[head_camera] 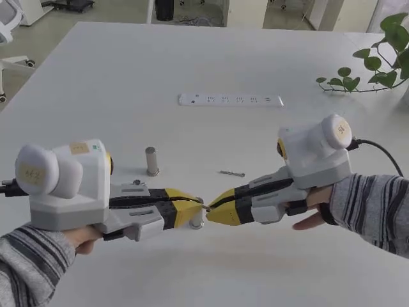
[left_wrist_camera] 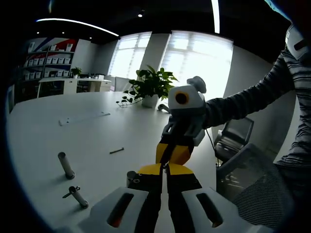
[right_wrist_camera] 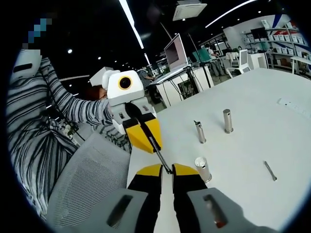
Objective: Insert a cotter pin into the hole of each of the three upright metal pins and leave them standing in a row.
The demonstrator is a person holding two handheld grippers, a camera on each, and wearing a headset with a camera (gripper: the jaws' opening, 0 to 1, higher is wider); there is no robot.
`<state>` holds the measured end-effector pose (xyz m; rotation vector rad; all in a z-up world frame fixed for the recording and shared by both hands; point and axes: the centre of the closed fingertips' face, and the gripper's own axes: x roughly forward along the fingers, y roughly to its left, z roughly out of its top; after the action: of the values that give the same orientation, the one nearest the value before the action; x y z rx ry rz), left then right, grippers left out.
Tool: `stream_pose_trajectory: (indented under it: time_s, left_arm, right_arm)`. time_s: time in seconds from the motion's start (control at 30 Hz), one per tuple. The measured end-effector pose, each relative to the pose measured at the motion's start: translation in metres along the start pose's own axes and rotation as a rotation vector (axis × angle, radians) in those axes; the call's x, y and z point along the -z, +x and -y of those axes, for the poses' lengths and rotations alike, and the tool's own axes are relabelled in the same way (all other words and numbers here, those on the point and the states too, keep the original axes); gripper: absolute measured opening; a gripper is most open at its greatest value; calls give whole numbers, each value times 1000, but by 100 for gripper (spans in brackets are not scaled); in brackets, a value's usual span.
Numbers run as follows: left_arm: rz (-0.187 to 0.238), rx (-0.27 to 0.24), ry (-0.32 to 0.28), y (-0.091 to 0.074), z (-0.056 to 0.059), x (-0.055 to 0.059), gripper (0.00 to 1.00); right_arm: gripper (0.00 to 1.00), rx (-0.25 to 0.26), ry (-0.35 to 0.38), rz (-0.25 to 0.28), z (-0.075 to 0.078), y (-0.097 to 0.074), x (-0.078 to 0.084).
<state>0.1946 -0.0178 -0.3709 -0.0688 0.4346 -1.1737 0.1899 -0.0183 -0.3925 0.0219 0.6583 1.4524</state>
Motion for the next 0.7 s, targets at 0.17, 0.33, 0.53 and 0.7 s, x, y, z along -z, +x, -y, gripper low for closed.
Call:
stream_pose_trajectory:
  time_s: [0.17, 0.33, 0.53, 0.7]
  left_arm:
    - [6, 5, -13, -1, 0, 0, 0]
    - [-2, 0, -14, -1, 1, 2, 0]
    - [-19, -18, 0, 0, -1, 6, 0]
    - [-23, -55, 12, -1, -8, 7, 3]
  right_arm:
    - [1, -7, -23, -10, -2, -1, -1]
    - [0, 1, -94, -47, 0, -2, 0]
    - [0, 26, -227, -126, 6, -2, 5]
    - [0, 48, -305, -166, 6, -1, 7]
